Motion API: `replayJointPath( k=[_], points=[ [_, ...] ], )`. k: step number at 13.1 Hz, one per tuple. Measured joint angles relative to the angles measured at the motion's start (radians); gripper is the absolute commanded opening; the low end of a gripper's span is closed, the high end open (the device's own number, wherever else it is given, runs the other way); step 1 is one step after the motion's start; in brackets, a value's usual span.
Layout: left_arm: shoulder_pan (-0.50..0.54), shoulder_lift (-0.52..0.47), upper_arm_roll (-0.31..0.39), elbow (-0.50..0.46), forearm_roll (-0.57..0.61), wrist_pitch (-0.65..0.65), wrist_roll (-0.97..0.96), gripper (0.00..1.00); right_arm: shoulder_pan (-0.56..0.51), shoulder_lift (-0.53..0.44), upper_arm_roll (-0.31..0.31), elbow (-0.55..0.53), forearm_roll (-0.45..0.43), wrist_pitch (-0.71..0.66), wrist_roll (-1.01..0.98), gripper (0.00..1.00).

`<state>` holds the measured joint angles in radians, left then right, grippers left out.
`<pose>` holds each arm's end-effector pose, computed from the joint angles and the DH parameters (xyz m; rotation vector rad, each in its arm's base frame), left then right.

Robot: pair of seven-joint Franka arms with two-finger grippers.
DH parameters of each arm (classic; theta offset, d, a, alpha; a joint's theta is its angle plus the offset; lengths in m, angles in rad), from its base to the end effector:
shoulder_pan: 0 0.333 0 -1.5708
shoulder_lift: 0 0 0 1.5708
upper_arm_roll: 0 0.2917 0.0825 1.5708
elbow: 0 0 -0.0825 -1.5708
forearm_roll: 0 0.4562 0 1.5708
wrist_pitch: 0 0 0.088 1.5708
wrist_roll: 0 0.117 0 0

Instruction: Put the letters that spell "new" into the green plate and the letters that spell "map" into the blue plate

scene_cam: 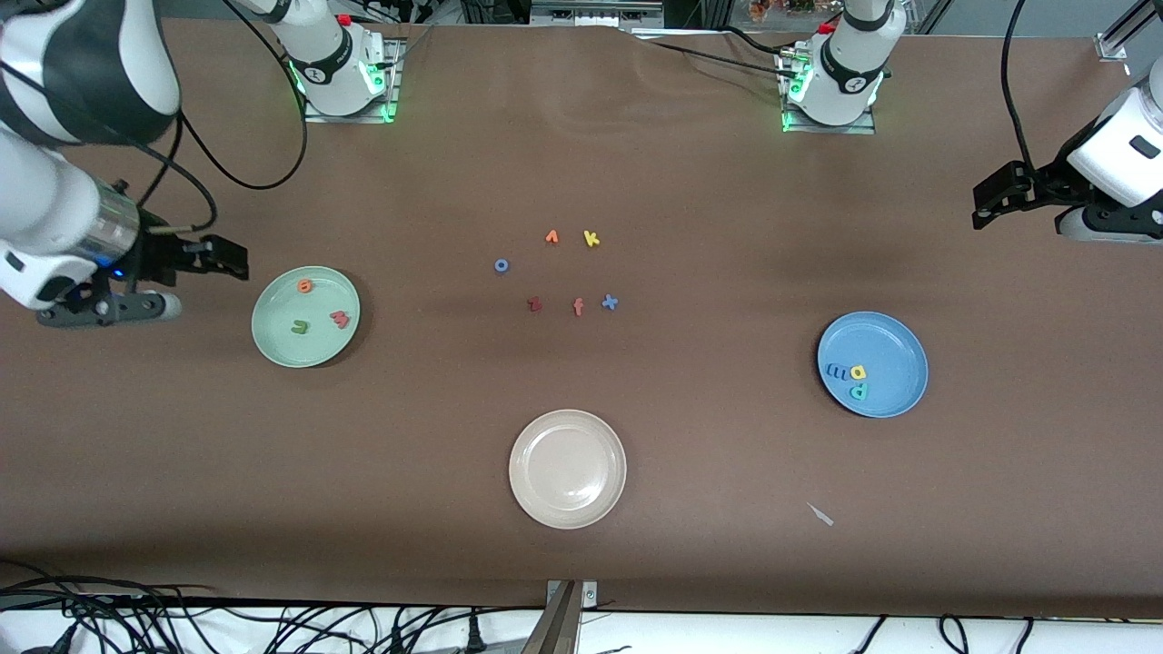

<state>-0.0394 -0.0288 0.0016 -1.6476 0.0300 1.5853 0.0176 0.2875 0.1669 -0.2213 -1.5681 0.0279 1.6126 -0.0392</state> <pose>0.6174 -0.0199 0.5676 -3.1096 0.0876 0.0516 0.6636 0.0549 0.4894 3.1215 0.1615 -0.1849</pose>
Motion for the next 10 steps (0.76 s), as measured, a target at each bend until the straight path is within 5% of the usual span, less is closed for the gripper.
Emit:
replayJointPath(
  k=[10],
  points=[
    [0.000, 0.000, 0.000, 0.001, 0.000, -0.001, 0.000, 1.00, -0.089, -0.118, 0.007, -0.035, -0.009, -0.122, -0.058, 1.00]
  ],
)
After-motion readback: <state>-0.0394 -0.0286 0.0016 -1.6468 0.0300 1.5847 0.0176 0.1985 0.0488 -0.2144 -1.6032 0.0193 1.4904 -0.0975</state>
